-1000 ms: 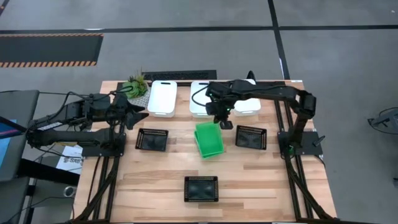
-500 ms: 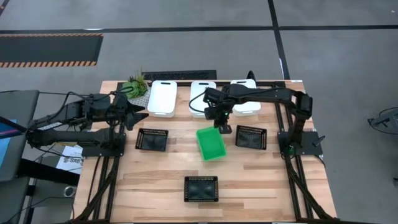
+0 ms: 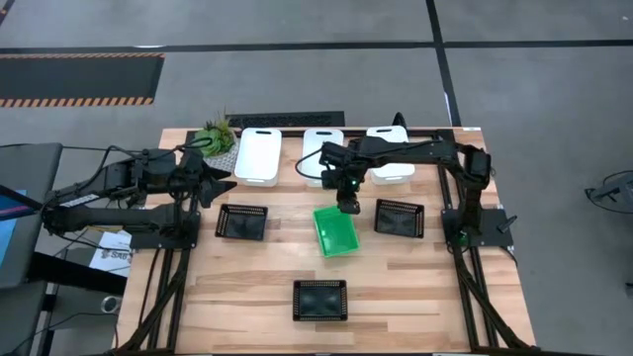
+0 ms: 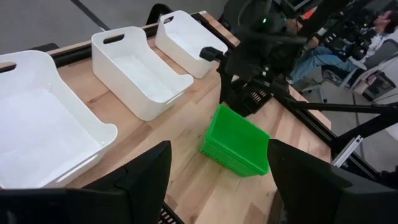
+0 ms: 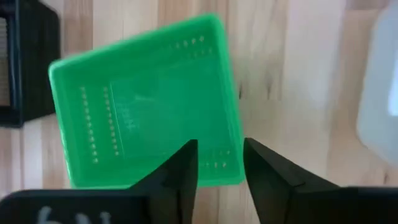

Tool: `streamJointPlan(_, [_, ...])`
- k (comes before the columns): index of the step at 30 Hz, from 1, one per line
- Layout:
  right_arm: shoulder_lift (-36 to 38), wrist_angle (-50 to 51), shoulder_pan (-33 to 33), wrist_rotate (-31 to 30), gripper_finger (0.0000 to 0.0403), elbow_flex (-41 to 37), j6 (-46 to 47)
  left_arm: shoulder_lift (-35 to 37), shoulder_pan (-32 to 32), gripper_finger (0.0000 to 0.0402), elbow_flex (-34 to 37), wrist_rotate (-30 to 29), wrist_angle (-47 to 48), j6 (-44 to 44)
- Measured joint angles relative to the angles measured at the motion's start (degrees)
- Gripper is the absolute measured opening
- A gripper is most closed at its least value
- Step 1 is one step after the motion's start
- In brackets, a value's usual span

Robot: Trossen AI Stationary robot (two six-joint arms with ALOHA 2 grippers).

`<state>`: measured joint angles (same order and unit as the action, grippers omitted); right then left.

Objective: Stack baskets by color
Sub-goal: Stack the bottom green bin on the top green bins, then stack the bottom black bin on the top right black bin

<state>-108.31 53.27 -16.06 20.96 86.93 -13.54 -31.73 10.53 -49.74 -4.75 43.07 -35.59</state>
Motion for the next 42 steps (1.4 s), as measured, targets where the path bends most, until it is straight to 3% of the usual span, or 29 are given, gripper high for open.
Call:
streamJointPlan(6, [1.84,0.80,-0.08,-1.56,0.0188,2.85,4.93,0.00,0.00,0.0254,0.00,0.04,0.02,0.78])
streamJointPlan(14, [12.20,12.86,-0.08,-2.40,0.0182,5.27,13.12,0.00,0.00,0.0254,0.00,1.49,0.04,2.38])
streamJointPlan(21, [26.48,15.61,4.57,-12.71,0.0171,-1.89,25.58,-0.16,0.00,0.0254,-0.01,1.27,0.04,3.39])
streamJointPlan(26, [36.75,7.11,12.14,-15.72,0.0171,-16.04,39.15,-0.28,0.00,0.0254,0.00,1.25,0.04,3.65])
streamJointPlan(32, [42.44,-13.50,26.76,-18.36,0.0172,-31.71,60.13,-0.26,0.00,0.0254,0.00,-0.33,-0.04,4.55])
streamJointPlan(37, [38.88,-31.73,38.35,-26.64,0.0168,-37.71,67.95,-0.26,0.00,0.0254,0.00,-0.63,-0.19,4.55])
streamJointPlan(42, [30.26,-40.82,43.53,-31.31,0.0165,-37.80,70.67,-0.26,0.00,0.0254,0.00,-0.61,-0.31,4.54])
